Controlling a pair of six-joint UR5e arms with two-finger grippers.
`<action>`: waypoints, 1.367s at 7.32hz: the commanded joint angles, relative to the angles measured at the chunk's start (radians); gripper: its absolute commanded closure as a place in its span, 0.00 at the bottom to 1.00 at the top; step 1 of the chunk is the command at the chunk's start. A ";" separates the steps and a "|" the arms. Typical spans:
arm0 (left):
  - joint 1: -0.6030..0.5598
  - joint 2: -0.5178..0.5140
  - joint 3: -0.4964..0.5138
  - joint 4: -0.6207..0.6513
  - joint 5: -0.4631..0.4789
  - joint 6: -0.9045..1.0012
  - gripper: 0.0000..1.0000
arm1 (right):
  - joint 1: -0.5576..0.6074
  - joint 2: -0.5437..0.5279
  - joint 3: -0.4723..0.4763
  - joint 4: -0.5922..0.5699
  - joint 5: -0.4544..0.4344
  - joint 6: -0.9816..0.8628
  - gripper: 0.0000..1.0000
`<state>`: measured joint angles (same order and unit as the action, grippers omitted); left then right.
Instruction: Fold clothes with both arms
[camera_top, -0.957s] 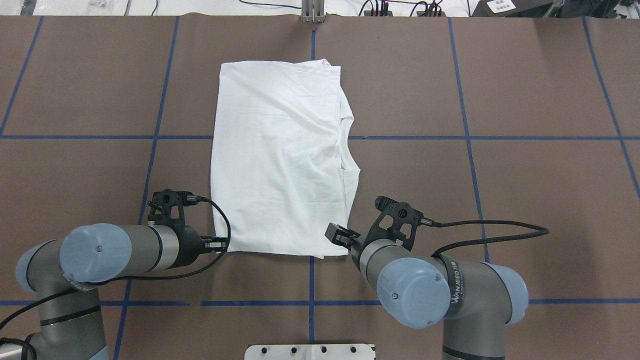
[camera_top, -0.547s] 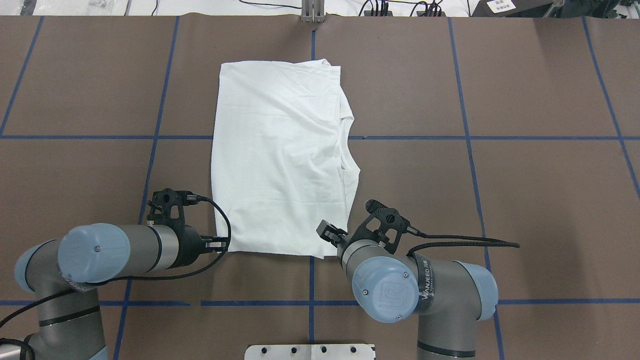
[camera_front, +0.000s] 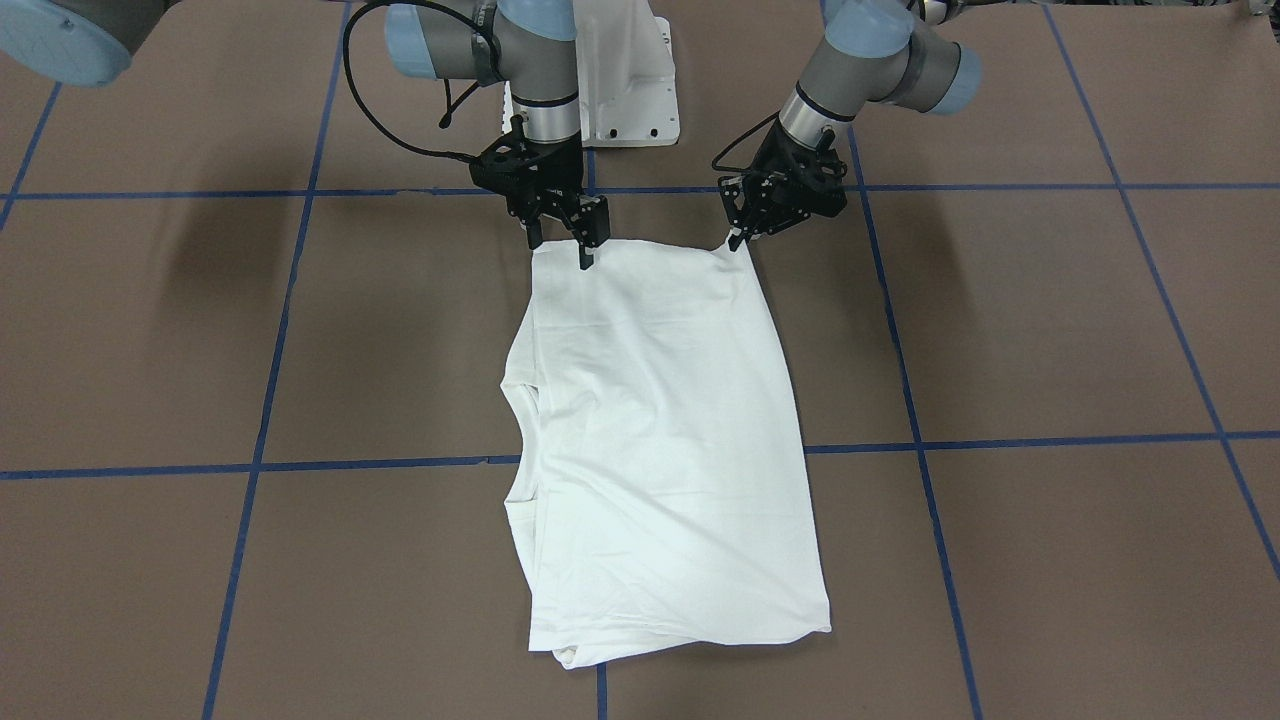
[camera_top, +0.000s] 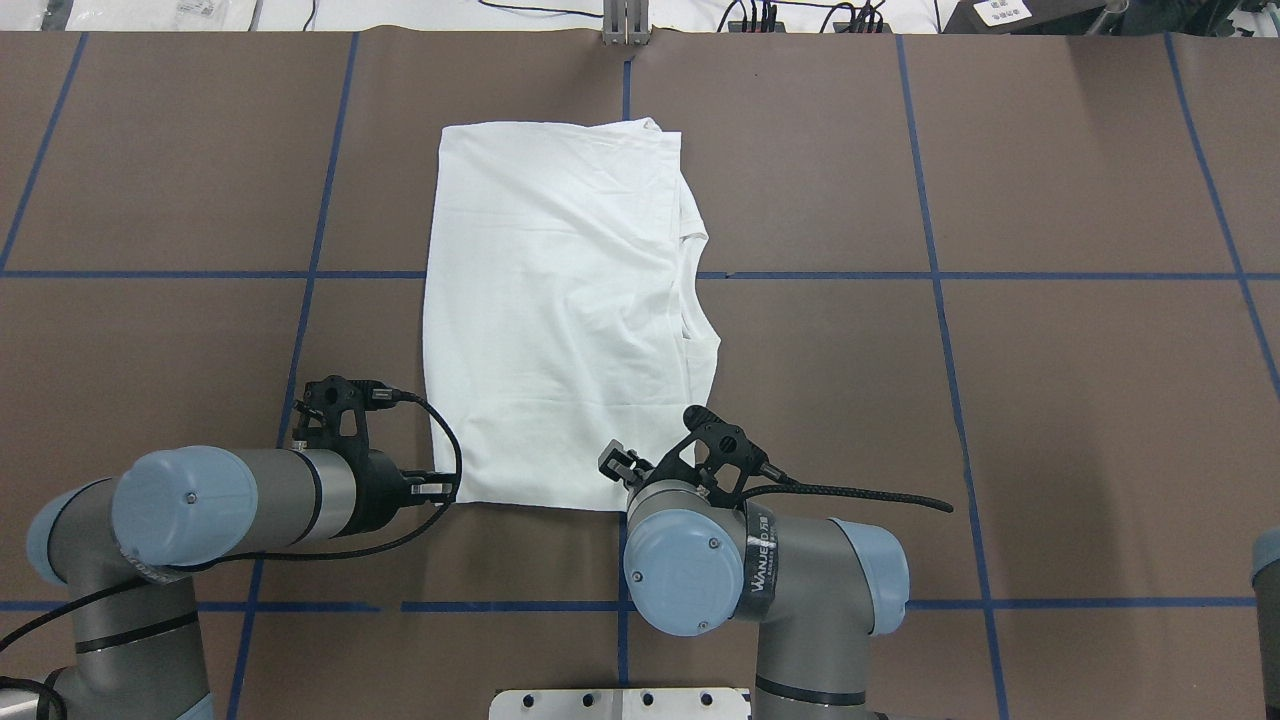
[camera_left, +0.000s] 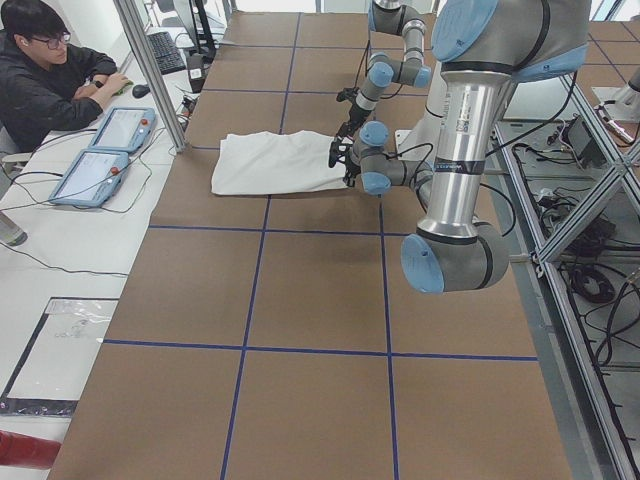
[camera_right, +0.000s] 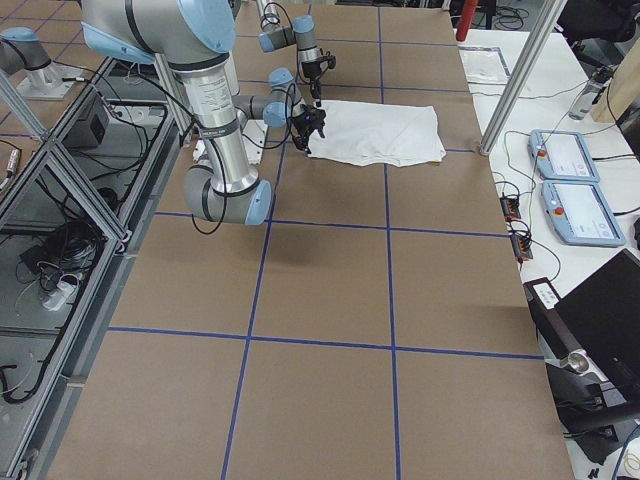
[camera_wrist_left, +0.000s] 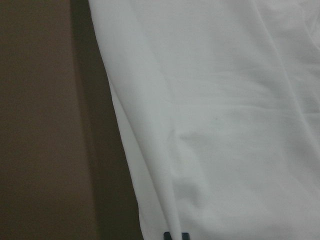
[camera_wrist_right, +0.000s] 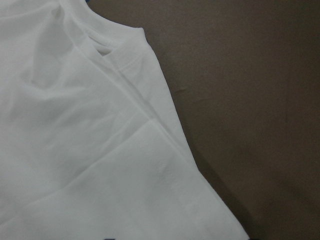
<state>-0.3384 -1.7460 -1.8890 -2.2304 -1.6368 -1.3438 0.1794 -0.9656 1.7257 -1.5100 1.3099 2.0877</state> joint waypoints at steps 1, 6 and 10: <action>-0.001 0.000 -0.001 0.000 0.000 0.000 1.00 | -0.017 0.007 -0.008 -0.022 0.000 0.017 0.09; -0.001 0.002 -0.001 0.000 0.000 0.000 1.00 | -0.021 0.028 -0.020 -0.021 -0.001 0.023 0.18; -0.001 0.000 -0.002 0.000 0.000 0.000 1.00 | -0.021 0.050 -0.051 -0.007 -0.003 0.060 0.60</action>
<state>-0.3390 -1.7450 -1.8903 -2.2304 -1.6368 -1.3438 0.1580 -0.9194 1.6772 -1.5223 1.3075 2.1264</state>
